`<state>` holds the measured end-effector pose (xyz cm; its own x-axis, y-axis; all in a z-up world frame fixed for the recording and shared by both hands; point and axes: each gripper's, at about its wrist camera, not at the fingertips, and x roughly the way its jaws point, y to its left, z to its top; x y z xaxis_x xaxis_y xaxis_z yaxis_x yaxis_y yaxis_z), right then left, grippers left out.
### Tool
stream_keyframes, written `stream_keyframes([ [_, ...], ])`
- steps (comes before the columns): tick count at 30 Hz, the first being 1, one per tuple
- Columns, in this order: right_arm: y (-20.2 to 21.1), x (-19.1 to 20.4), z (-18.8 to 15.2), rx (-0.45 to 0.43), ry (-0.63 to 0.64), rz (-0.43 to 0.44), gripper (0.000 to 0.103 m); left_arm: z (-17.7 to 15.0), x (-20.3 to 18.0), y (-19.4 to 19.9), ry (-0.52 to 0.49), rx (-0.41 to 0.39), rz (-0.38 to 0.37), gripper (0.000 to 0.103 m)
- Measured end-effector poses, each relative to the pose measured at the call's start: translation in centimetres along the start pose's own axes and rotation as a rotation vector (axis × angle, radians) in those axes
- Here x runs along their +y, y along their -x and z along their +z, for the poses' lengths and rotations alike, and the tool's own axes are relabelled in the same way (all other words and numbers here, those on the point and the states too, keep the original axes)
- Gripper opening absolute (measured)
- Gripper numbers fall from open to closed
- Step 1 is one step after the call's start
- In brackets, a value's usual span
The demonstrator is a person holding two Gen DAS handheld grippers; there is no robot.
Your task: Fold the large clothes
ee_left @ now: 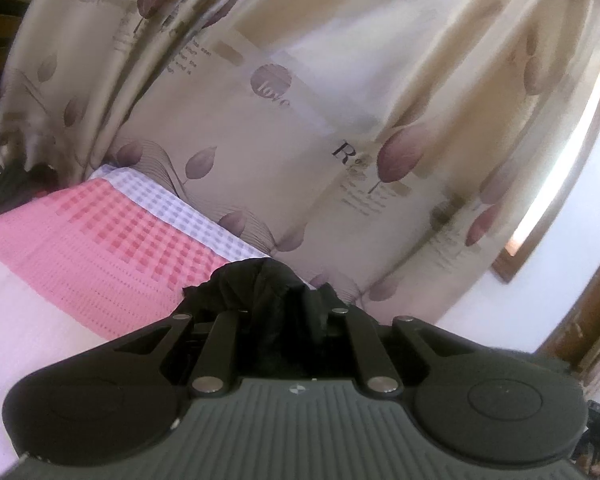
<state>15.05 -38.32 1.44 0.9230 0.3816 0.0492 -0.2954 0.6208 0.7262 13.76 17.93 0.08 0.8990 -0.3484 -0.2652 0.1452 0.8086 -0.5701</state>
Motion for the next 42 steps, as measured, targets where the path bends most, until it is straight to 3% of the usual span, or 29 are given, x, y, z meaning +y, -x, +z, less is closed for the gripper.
stream_keyframes([
  [11, -6.4, -2.6, 1.4, 0.027, -0.005, -0.101, 0.011, 0.1, 0.1, -6.7, -0.005, 0.0, 0.074, 0.019],
  [21, -11.4, -6.7, 1.0, 0.04, -0.02, -0.183, 0.014, -0.8, 0.9, -11.7, -0.032, 0.025, 0.134, 0.031],
  [26, -13.4, -8.7, 0.3, 0.049, -0.057, -0.207, 0.019, -1.5, 1.4, -13.2, -0.043, 0.03, 0.114, 0.051],
  [29, -13.8, -9.8, 0.0, 0.059, -0.1, -0.221, 0.026, -2.0, 1.4, -13.4, -0.046, 0.002, 0.077, 0.078],
  [30, -13.8, -9.9, -0.1, 0.056, -0.11, -0.22, 0.03, -2.2, 1.3, -13.3, -0.051, -0.022, 0.072, 0.095],
  [32, -13.5, -9.8, -0.2, 0.042, -0.105, -0.223, 0.035, -2.6, 0.8, -12.6, -0.075, -0.101, 0.102, 0.103],
  [36, -12.6, -7.6, -0.8, -0.031, -0.025, -0.238, 0.055, -2.8, -0.1, -12.4, -0.094, -0.103, 0.065, 0.103],
  [39, -12.3, -4.0, -2.0, -0.127, 0.148, -0.217, 0.057, -3.4, -1.8, -12.5, -0.124, -0.098, 0.012, 0.102],
  [42, -14.0, -0.2, -3.8, -0.097, 0.311, -0.137, 0.057, -4.1, -4.6, -12.9, -0.174, -0.082, -0.068, 0.101],
])
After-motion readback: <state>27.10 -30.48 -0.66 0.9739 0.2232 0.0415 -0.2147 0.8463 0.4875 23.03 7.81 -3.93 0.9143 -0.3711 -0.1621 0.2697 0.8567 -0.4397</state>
